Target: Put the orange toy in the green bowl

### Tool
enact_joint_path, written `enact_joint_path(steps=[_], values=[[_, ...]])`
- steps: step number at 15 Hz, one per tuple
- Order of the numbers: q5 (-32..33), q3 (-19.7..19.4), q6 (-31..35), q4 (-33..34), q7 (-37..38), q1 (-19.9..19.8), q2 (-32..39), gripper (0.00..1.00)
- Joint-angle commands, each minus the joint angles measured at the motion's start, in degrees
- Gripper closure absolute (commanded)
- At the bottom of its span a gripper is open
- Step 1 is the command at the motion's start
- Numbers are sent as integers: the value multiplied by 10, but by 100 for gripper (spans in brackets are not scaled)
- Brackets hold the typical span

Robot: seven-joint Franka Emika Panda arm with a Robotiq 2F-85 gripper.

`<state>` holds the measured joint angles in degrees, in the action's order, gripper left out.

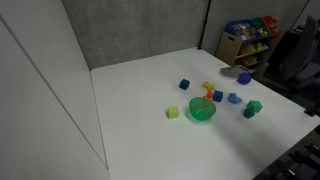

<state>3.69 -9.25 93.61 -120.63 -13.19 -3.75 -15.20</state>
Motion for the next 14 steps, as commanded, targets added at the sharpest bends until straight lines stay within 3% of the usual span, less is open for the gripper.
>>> enact_joint_path(steps=[1,7,14], values=[[-1,5,-1,1,-1,-5,0,0],[0,10,16,5,7,-3,8,0],[5,29,103,-1,23,-1,48,0]])
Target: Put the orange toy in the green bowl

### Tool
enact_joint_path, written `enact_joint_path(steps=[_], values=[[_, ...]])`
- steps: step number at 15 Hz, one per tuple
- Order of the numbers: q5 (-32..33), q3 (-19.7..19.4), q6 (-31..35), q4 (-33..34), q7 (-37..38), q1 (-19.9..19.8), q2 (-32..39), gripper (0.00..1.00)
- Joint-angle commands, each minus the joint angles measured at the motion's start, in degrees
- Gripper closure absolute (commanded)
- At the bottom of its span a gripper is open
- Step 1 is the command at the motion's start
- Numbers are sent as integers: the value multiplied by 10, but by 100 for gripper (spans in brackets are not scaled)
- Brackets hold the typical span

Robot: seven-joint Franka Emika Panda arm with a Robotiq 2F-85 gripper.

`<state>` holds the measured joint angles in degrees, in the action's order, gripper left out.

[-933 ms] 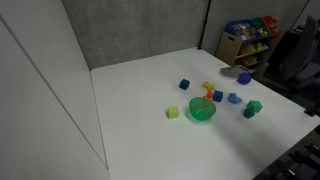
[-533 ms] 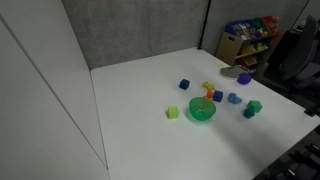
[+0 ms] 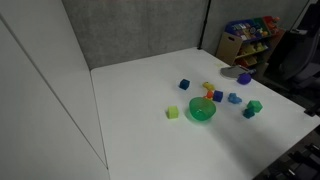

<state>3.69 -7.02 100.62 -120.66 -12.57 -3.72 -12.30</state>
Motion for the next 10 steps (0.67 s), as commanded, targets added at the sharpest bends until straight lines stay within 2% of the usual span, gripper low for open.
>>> enact_joint_path(steps=[1,10], values=[[6,8,49,-2,21,-2,27,0],[1,8,187,6,107,-8,149,0]])
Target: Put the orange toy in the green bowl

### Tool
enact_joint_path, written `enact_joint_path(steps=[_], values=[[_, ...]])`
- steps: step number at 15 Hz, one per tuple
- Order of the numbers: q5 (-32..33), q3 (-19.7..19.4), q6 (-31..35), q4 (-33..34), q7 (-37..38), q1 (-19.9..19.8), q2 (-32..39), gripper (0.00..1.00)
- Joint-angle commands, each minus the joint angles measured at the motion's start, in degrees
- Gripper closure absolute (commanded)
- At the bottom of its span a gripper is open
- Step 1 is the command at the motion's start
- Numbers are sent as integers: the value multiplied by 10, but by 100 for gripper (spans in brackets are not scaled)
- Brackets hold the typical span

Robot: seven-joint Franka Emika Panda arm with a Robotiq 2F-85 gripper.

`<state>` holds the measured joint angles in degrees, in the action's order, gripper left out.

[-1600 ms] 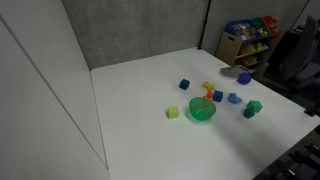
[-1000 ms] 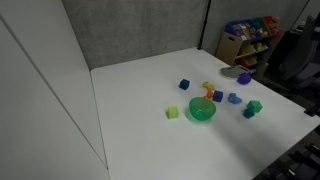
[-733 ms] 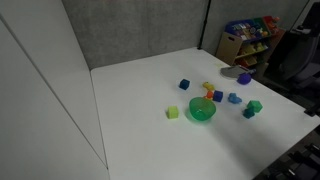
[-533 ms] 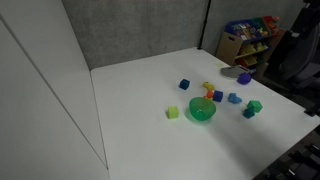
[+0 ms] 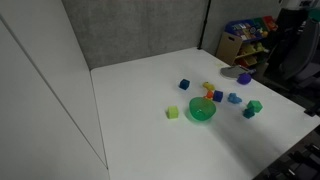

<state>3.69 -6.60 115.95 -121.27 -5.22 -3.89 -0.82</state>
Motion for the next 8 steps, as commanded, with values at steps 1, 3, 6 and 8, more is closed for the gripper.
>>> enact_joint_path(steps=[1,3,6,8], values=[[-5,4,49,14,42,-6,49,0],[-10,4,80,18,56,-6,76,0],[-21,5,124,33,68,-7,121,0],[-35,6,142,49,73,-8,149,0]])
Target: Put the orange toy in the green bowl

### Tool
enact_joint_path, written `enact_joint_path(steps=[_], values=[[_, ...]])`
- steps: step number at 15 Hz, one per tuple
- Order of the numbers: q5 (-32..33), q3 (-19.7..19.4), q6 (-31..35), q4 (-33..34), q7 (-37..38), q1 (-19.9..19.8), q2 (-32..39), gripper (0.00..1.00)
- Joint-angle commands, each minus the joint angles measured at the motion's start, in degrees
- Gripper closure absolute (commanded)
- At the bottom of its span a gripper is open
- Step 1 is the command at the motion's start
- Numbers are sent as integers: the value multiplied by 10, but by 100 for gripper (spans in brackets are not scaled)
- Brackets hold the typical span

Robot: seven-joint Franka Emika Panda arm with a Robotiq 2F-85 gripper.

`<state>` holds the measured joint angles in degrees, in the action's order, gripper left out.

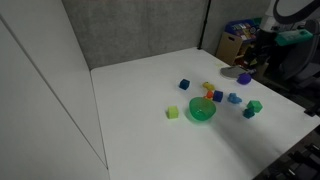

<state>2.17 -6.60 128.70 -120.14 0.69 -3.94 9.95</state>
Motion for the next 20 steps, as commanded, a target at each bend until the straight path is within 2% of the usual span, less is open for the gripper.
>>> enact_joint_path(steps=[1,7,20], values=[[-25,6,22,46,15,-7,55,0],[-34,9,43,119,40,-2,143,0],[-32,14,24,308,107,23,361,0]])
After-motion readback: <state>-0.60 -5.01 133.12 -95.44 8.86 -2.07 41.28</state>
